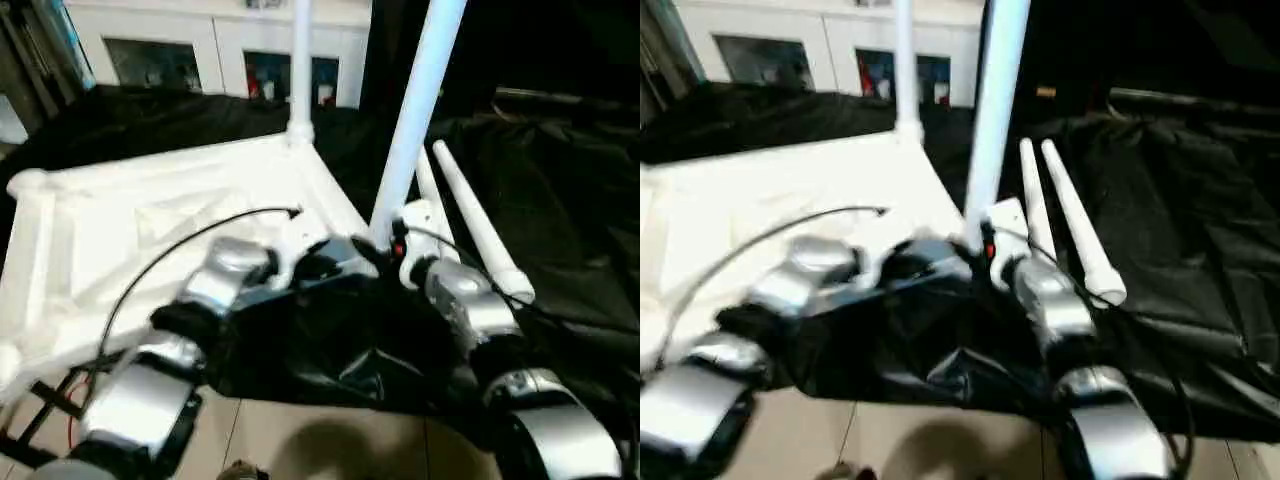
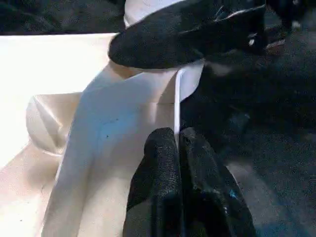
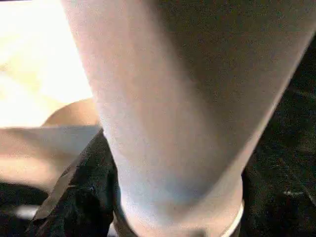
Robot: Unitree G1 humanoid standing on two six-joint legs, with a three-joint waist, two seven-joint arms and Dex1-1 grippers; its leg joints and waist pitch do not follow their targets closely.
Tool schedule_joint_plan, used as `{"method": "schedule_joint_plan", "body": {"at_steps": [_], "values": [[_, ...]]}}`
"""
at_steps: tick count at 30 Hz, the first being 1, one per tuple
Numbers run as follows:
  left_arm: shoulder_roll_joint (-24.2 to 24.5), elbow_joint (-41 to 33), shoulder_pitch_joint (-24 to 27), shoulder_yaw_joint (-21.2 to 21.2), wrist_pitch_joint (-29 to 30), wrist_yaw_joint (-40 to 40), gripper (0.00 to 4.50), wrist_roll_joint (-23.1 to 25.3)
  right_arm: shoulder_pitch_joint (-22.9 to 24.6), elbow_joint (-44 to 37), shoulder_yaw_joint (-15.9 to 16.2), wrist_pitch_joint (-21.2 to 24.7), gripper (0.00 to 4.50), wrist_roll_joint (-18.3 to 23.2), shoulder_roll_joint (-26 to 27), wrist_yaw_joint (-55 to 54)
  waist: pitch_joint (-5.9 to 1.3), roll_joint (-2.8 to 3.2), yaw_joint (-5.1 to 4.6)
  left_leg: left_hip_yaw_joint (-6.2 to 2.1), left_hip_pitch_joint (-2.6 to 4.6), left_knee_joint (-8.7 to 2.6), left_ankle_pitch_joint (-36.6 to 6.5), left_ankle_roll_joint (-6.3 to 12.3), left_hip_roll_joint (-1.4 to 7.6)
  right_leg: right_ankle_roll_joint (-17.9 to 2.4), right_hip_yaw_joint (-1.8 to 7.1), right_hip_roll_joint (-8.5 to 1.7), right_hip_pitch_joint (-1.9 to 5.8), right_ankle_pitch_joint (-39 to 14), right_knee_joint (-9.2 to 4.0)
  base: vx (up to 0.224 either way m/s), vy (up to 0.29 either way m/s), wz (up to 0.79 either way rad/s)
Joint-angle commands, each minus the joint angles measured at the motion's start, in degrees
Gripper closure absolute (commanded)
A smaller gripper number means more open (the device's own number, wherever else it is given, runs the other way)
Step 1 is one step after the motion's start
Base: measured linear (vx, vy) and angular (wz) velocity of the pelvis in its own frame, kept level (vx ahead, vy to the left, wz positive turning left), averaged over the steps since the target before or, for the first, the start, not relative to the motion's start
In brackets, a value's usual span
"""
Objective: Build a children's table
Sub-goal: Rotate leg to tighten
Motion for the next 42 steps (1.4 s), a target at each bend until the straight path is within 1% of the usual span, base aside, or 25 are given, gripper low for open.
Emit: {"method": "schedule_joint_plan", "body": {"at_steps": [1, 2, 3, 4, 6, 9, 12, 13, 14, 19, 21, 22, 23, 24, 25, 26, 31, 32, 35, 36, 38, 39, 40, 41, 42], "values": [[-1.4, -1.1, -2.9, 2.8, -0.7, 4.6, 4.50, -1.5, 0.8, 2.9, 1.6, -0.2, 1.78, -0.7, 3.0, -0.9, -4.25, -0.17, -0.14, -1.23, 1.42, -3.52, -13.2, 0.62, 2.18, -12.5, 2.39, -4.63, 2.53, -11.8, -4.42, 0.000, 0.000, 0.00], [-1.9, -1.5, -2.6, 2.5, -1.6, 2.9, 4.50, -1.8, 0.6, 2.9, 2.0, -1.6, 1.43, -0.5, 3.6, 1.1, -4.20, -0.13, -0.17, -1.19, 1.40, -3.50, -13.6, 0.91, 2.14, -12.5, 2.37, -4.62, 2.51, -11.8, -4.53, 0.000, 0.000, 0.00], [-1.9, -1.7, -2.4, 2.4, -1.9, 2.2, 4.50, -1.9, 0.5, 2.9, 1.9, -1.7, 1.22, -0.2, 3.6, 1.9, -4.22, -0.16, -0.15, -1.20, 1.43, -3.49, -13.7, 1.08, 2.18, -12.5, 2.38, -4.68, 2.55, -11.8, -4.52, 0.000, 0.000, 0.00], [-1.9, -1.9, -2.3, 2.3, -2.1, 1.7, 4.50, -1.9, 0.4, 2.8, 1.7, -1.7, 1.08, 0.1, 3.6, 2.5, -4.21, -0.17, -0.15, -1.21, 1.40, -3.49, -13.6, 1.23, 2.18, -12.6, 2.39, -4.65, 2.61, -11.6, -4.48, 0.000, 0.000, 0.00], [-1.4, -2.7, -1.3, 1.6, -3.2, -1.6, 4.50, -2.3, 0.2, 2.2, 1.1, -1.3, 0.99, 1.2, 3.2, 5.4, -4.16, -0.13, -0.19, -1.24, 1.43, -3.55, -13.7, 1.80, 2.26, -12.8, 2.36, -4.61, 2.63, -11.2, -4.50, 0.000, 0.000, 0.00], [0.0, -4.3, 0.4, 0.4, -3.9, -6.6, 4.50, -2.9, 0.5, 1.0, 2.7, -2.4, 0.64, 0.2, 1.1, 9.3, -4.14, -0.21, -0.43, -1.28, 1.25, -3.55, -13.6, 2.17, 2.29, -13.2, 2.32, -4.64, 2.83, -11.0, -4.35, 0.000, 0.000, 0.00], [1.4, -5.5, 1.5, 0.0, -4.0, -10.4, 4.50, -3.4, 1.2, -0.8, 3.9, -3.4, 0.64, 0.5, -1.1, 15.3, -4.14, -0.14, -0.54, -1.23, 1.24, -3.49, -13.4, 2.46, 2.41, -13.7, 2.34, -4.68, 2.81, -10.1, -4.27, 0.000, 0.000, 0.00], [1.7, -5.8, 1.8, -0.1, -4.0, -11.2, 4.50, -3.5, 1.4, -1.3, 4.2, -3.6, 0.64, 0.6, -1.7, 16.8, -4.19, -0.15, -0.35, -1.18, 1.18, -3.40, -13.0, 2.80, 2.42, -14.0, 2.31, -4.67, 2.96, -9.4, -4.19, 0.000, 0.000, 0.00], [2.2, -6.3, 2.1, -0.1, -4.3, -12.5, 4.50, -3.7, 2.0, -2.5, 4.6, -3.8, 0.64, 0.9, -2.8, 19.8, -4.20, -0.05, -0.35, -1.12, 1.26, -3.40, -12.8, 2.91, 2.48, -14.3, 2.30, -4.57, 2.85, -8.8, -4.09, 0.000, 0.000, 0.00], [4.9, -8.0, 3.3, -0.5, -4.5, -18.7, 4.50, -4.2, 4.3, -7.5, 6.5, -2.9, 0.64, 2.0, -8.0, 32.8, -4.17, -0.09, 0.40, -0.99, 1.31, -3.31, -13.2, 3.46, 2.72, -14.5, 2.19, -4.47, 2.88, -8.9, -3.96, 0.000, 0.000, 0.00], [5.2, -8.2, 3.5, -0.5, -4.3, -19.3, 4.50, -4.2, 4.5, -7.9, 6.7, -2.8, 0.64, 2.0, -8.5, 33.8, -4.15, -0.04, 0.62, -0.95, 1.44, -3.32, -13.6, 3.25, 2.75, -14.5, 2.21, -4.48, 2.66, -9.7, -4.03, 0.000, 0.000, 0.00], [6.3, -8.6, 3.9, -0.7, -4.8, -21.0, 4.50, -4.1, 5.3, -9.4, 7.5, -1.9, 0.64, 2.5, -10.2, 37.4, -4.04, 0.10, 0.79, -0.98, 1.51, -3.36, -14.1, 2.83, 2.74, -14.4, 2.24, -4.54, 2.53, -11.0, -4.17, 0.000, 0.000, 0.00], [6.3, -8.6, 3.9, -0.7, -4.8, -21.0, 4.50, -4.1, 5.3, -9.4, 7.5, -1.9, 0.64, 2.5, -10.2, 37.4, -4.01, -0.04, 0.86, -0.99, 1.50, -3.40, -14.5, 2.73, 2.69, -14.2, 2.22, -4.52, 2.64, -11.7, -4.30, 0.000, 0.000, 0.00], [7.3, -9.0, 4.2, -1.0, -5.1, -23.1, 4.50, -4.2, 5.9, -10.6, 8.1, -1.0, 0.64, 3.1, -11.8, 40.8, -4.01, -0.08, 1.04, -0.98, 1.53, -3.38, -14.7, 2.55, 2.71, -13.8, 2.28, -4.51, 2.60, -12.2, -4.31, 0.000, 0.000, 0.00], [7.4, -9.0, 4.2, -1.0, -5.0, -23.2, 4.50, -4.3, 5.9, -10.7, 8.1, -1.0, 0.64, 3.1, -11.8, 40.9, -4.05, 0.03, 1.10, -1.05, 1.53, -3.47, -14.7, 2.55, 2.75, -13.7, 2.27, -4.46, 2.61, -12.2, -4.28, 0.000, 0.000, 0.00], [8.4, -9.8, 4.6, -1.3, -4.5, -25.1, 4.50, -4.5, 6.4, -11.9, 8.3, 0.1, 0.80, 3.4, -12.9, 43.1, -4.04, 0.10, 1.15, -1.11, 1.45, -3.51, -14.8, 2.34, 2.78, -13.7, 2.24, -4.56, 2.60, -12.4, -4.26, 0.000, 0.000, 0.00], [9.7, -10.4, 5.1, -1.8, -3.7, -27.3, 4.50, -3.9, 6.7, -13.0, 8.4, 1.0, 1.10, 3.6, -13.9, 44.9, -4.07, 0.15, 1.09, -1.15, 1.54, -3.56, -15.3, 1.71, 2.77, -13.9, 2.21, -4.54, 2.46, -12.8, -4.22, 0.000, 0.000, 0.00], [10.1, -10.6, 5.3, -2.0, -3.6, -28.0, 4.50, -3.9, 6.8, -13.2, 8.5, 1.4, 1.36, 3.9, -14.0, 45.3, -4.07, 0.09, 1.09, -1.16, 1.50, -3.56, -15.3, 1.66, 2.77, -13.9, 2.23, -4.59, 2.51, -12.8, -4.23, 0.000, 0.000, 0.00], [10.1, -10.8, 5.4, -1.8, -3.5, -27.9, 4.50, -4.0, 7.0, -13.7, 8.4, 2.1, 1.47, 4.2, -13.7, 45.3, -4.11, 0.08, 1.11, -1.13, 1.58, -3.53, -15.0, 1.61, 2.79, -14.1, 2.22, -4.58, 2.43, -12.4, -4.19, 0.000, 0.000, 0.00], [9.7, -10.6, 5.3, -1.4, -3.4, -27.0, 4.50, -4.2, 7.3, -14.1, 8.3, 2.4, 1.66, 4.3, -13.3, 45.0, -4.09, -0.01, 1.09, -1.13, 1.49, -3.55, -14.7, 1.61, 2.76, -14.1, 2.22, -4.50, 2.48, -12.1, -4.14, 0.000, 0.000, 0.00], [9.5, -10.4, 5.2, -1.2, -3.3, -26.4, 4.50, -4.3, 7.4, -14.3, 8.3, 2.6, 1.74, 4.3, -13.1, 44.9, -4.09, 0.01, 1.11, -1.11, 1.52, -3.53, -14.7, 1.63, 2.75, -13.9, 2.23, -4.55, 2.46, -12.1, -4.16, 0.000, 0.000, 0.00], [7.9, -7.8, 3.6, -0.1, -4.9, -18.9, 4.50, -3.0, 7.3, -13.2, 8.0, 2.0, 1.76, 3.3, -11.9, 41.2, -4.06, -0.06, 1.09, -1.13, 1.54, -3.52, -14.7, 1.52, 2.75, -13.9, 2.24, -4.63, 2.39, -12.5, -4.22, 0.000, 0.000, 0.00], [7.9, -7.8, 3.6, -0.1, -4.9, -18.9, 4.50, -3.0, 7.3, -13.2, 8.0, 2.0, 1.76, 3.3, -11.9, 41.2, -4.03, -0.05, 1.03, -1.10, 1.56, -3.50, -14.9, 1.41, 2.72, -13.8, 2.27, -4.62, 2.30, -12.8, -4.33, 0.000, 0.000, 0.00], [6.7, -5.5, 2.2, 0.9, -5.0, -13.6, 4.50, -2.4, 6.6, -11.0, 7.4, 1.6, 1.79, 2.0, -10.9, 36.6, -4.05, -0.11, 0.91, -1.16, 1.64, -3.50, -15.4, 1.05, 2.64, -13.4, 2.32, -4.68, 2.25, -13.9, -4.46, 0.000, 0.000, 0.00], [5.5, -3.2, 0.5, 1.9, -4.5, -8.1, 4.50, -1.7, 5.5, -7.9, 6.5, 0.8, 1.81, 0.4, -9.6, 30.0, -4.01, -0.36, 0.67, -1.15, 1.91, -3.44, -15.8, 0.39, 2.43, -13.1, 2.31, -4.66, 1.88, -15.8, -4.60, 0.000, 0.000, 0.00]]}}
